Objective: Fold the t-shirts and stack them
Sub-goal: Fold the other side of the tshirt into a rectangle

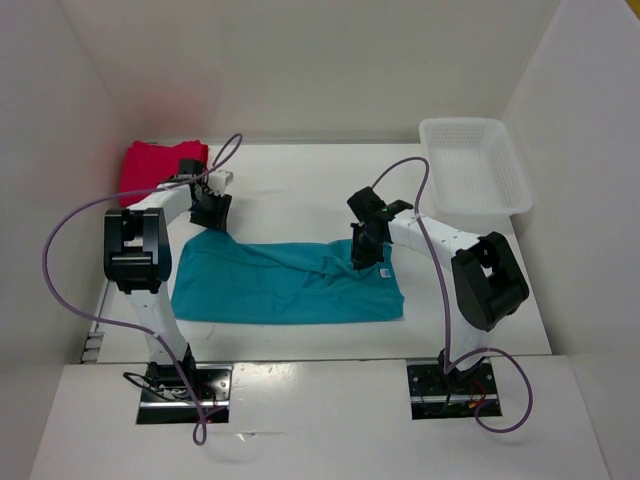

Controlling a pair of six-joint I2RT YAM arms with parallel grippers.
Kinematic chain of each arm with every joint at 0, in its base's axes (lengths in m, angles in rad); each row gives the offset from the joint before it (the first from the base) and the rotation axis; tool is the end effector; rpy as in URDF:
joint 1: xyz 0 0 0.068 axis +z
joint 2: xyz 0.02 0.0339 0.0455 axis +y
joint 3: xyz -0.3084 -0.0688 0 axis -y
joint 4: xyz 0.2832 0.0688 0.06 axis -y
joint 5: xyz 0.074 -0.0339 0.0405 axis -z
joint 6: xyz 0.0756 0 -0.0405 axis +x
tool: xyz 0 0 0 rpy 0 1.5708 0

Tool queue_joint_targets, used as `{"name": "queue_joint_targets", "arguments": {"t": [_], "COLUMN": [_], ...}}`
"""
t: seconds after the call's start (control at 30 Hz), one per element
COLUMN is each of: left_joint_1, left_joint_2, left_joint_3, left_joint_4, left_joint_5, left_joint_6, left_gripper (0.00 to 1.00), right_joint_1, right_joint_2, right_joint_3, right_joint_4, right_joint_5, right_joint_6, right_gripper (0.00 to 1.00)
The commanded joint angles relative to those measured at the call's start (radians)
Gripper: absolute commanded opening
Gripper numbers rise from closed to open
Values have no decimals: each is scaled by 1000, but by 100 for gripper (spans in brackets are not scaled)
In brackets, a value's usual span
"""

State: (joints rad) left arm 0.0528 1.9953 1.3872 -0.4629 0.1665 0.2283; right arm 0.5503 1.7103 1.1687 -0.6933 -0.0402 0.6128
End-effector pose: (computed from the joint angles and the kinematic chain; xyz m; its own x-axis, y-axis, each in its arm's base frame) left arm 0.4849 0.0131 0.1516 -0.8475 0.1787 -0.4997 0.2249 0.9738 -0.0332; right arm 0.3272 0.2043 0.1831 -0.9653 0.0820 -0.2478 0.0262 0.9750 0.2206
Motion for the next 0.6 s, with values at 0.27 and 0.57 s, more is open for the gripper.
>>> {"name": "queue_joint_targets", "arguments": {"t": [0.27,0.57], "left_joint_1": [-2,-2], "left_joint_2": [25,66], "left_joint_3": [72,81], "left_joint_4": [-29,-39], "left_joint_5": [108,73], "left_joint_6": [-63,-63], "left_gripper": [59,15], "right_joint_1": [10,10], "right_joint_2": [2,11], "right_joint_3": [-4,14], "right_joint_4": [17,8], "right_joint_5": [28,28], "right_joint_6": [-1,-10], "right_gripper": [0,0]}}
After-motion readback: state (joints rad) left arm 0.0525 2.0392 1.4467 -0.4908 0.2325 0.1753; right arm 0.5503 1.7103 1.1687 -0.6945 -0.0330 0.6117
